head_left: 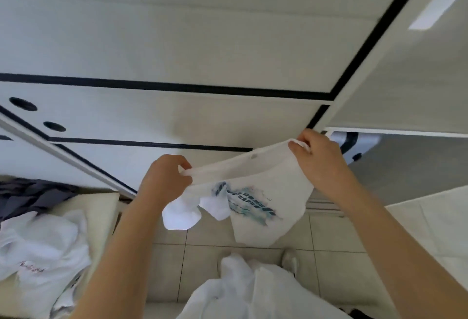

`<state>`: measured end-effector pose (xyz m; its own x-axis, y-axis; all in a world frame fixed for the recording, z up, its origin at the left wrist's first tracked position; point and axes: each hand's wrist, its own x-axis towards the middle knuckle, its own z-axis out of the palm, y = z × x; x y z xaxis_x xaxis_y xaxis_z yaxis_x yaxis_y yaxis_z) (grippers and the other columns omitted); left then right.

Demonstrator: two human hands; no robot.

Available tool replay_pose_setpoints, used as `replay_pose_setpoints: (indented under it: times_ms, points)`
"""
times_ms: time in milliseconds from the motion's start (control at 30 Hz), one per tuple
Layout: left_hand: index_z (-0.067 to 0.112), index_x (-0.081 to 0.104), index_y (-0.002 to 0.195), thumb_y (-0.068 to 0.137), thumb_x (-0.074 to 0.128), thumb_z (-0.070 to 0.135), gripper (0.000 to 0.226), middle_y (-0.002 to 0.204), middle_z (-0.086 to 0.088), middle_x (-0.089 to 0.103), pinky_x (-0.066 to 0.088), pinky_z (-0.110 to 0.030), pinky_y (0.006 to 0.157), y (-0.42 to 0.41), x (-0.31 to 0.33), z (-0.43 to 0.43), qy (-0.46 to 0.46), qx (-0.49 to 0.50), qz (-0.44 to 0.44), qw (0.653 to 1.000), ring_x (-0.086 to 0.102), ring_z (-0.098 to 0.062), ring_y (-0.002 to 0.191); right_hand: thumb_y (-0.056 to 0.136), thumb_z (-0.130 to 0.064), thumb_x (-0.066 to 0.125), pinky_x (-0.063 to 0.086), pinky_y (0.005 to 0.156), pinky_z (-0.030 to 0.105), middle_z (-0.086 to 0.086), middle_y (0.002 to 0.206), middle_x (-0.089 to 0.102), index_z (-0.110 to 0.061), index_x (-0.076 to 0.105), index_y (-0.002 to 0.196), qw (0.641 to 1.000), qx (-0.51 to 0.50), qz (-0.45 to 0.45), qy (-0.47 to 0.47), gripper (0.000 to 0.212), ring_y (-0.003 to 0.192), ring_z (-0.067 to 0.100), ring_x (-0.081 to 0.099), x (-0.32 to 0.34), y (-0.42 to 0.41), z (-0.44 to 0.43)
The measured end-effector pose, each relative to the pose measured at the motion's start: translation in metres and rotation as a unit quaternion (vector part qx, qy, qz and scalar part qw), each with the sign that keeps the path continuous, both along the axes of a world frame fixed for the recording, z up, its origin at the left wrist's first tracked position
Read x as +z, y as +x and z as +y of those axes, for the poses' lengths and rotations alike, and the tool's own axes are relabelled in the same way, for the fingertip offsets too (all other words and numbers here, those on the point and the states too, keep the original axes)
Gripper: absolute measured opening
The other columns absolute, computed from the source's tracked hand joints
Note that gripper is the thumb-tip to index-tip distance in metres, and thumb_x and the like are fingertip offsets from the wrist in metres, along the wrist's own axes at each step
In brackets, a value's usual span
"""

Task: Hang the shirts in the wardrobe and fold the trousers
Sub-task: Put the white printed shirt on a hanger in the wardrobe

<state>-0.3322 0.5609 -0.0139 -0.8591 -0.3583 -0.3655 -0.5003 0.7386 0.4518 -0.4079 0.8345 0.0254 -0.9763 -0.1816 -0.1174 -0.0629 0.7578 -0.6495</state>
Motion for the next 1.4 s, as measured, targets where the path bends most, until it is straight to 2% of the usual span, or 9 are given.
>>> replay_pose_setpoints:
  times_ms: [133,333,500,667,767,933,1100,1300,1400]
  points:
    - [0.020,0.058,0.106,0.082,0.069,0.014,0.027,0.107,-0.005,0.053,0.050,-0.034,0.076,-0.015,-0.002,0.032,0.008,-0.009,-0.075,0.997,0.055,-0.026,0.095,0.101,-0.033,0.046,0.045,0.063,0.036,0.002,0.076,0.056,-0.014,0.053,0.088,0.999,-0.028,-0.003,0.024,0.024,0.069,0.019,0.055,-0.004,0.005,0.047]
    - [0.008,0.063,0.084,0.079,0.073,0.008,0.011,0.081,-0.010,0.073,0.059,-0.037,0.084,-0.034,-0.002,0.101,0.179,0.107,-0.020,0.978,0.071,-0.025,0.077,0.101,-0.032,0.045,0.035,0.053,0.021,0.000,0.078,0.055,-0.017,0.049,0.092,0.996,-0.071,0.017,0.051,0.018,0.068,0.014,0.053,-0.011,-0.002,0.124]
    - [0.000,0.062,0.095,0.090,0.062,-0.004,0.006,0.105,-0.024,0.071,0.060,-0.043,0.081,-0.049,0.018,0.184,0.533,0.221,0.013,0.817,0.070,-0.033,0.093,0.099,-0.031,0.048,0.032,0.055,0.031,0.000,0.071,0.051,-0.015,0.048,0.087,0.994,-0.091,0.035,0.042,0.020,0.068,0.023,0.047,-0.009,-0.023,0.204]
    - [-0.002,0.067,0.101,0.091,0.057,0.000,0.014,0.105,-0.021,0.071,0.058,-0.046,0.084,-0.076,0.029,0.265,0.637,0.265,0.015,0.724,0.071,-0.033,0.098,0.099,-0.029,0.048,0.031,0.061,0.032,0.004,0.074,0.054,-0.013,0.052,0.090,0.995,-0.070,0.041,0.055,0.019,0.071,0.025,0.048,-0.005,-0.050,0.278]
    - [-0.003,0.066,0.111,0.087,0.067,0.007,0.026,0.109,-0.019,0.072,0.060,-0.036,0.081,-0.089,0.037,0.299,0.624,0.209,-0.009,0.753,0.072,-0.029,0.095,0.099,-0.026,0.050,0.039,0.063,0.033,0.006,0.080,0.058,-0.010,0.054,0.096,0.995,-0.074,0.045,0.050,0.017,0.074,0.027,0.052,-0.001,-0.065,0.316]
    - [0.002,0.071,0.104,0.079,0.079,0.020,0.033,0.102,-0.014,0.075,0.060,-0.030,0.077,-0.103,0.059,0.328,0.445,0.058,-0.038,0.893,0.072,-0.022,0.087,0.098,-0.027,0.052,0.036,0.057,0.033,-0.003,0.068,0.051,-0.014,0.047,0.086,0.992,-0.094,0.081,0.029,0.018,0.065,0.021,0.050,0.011,-0.083,0.351]
    - [0.009,0.061,0.098,0.099,0.056,0.020,0.012,0.089,-0.010,0.067,0.058,-0.029,0.053,-0.123,0.074,0.348,0.429,0.120,0.023,0.895,0.067,-0.020,0.070,0.097,-0.020,0.055,0.033,0.054,0.020,-0.006,0.073,0.052,-0.019,0.050,0.086,0.989,-0.075,0.120,0.035,0.013,0.068,0.015,0.049,0.020,-0.095,0.362]
    - [0.010,0.057,0.111,0.097,0.056,0.016,0.016,0.104,-0.010,0.066,0.052,-0.036,0.078,-0.152,0.081,0.349,0.680,0.303,0.055,0.665,0.063,-0.023,0.100,0.087,0.001,0.055,0.034,0.055,0.011,-0.003,0.082,0.049,-0.026,0.060,0.087,0.988,-0.052,0.121,0.076,0.027,0.067,0.000,0.043,0.031,-0.106,0.375]
    - [0.010,0.059,0.116,0.097,0.054,0.017,0.021,0.108,-0.008,0.068,0.051,-0.035,0.087,-0.159,0.085,0.350,0.726,0.327,0.027,0.605,0.063,-0.021,0.105,0.086,0.002,0.055,0.031,0.055,0.011,-0.008,0.079,0.042,-0.026,0.060,0.084,0.984,-0.074,0.137,0.087,0.028,0.067,0.000,0.042,0.037,-0.114,0.380]
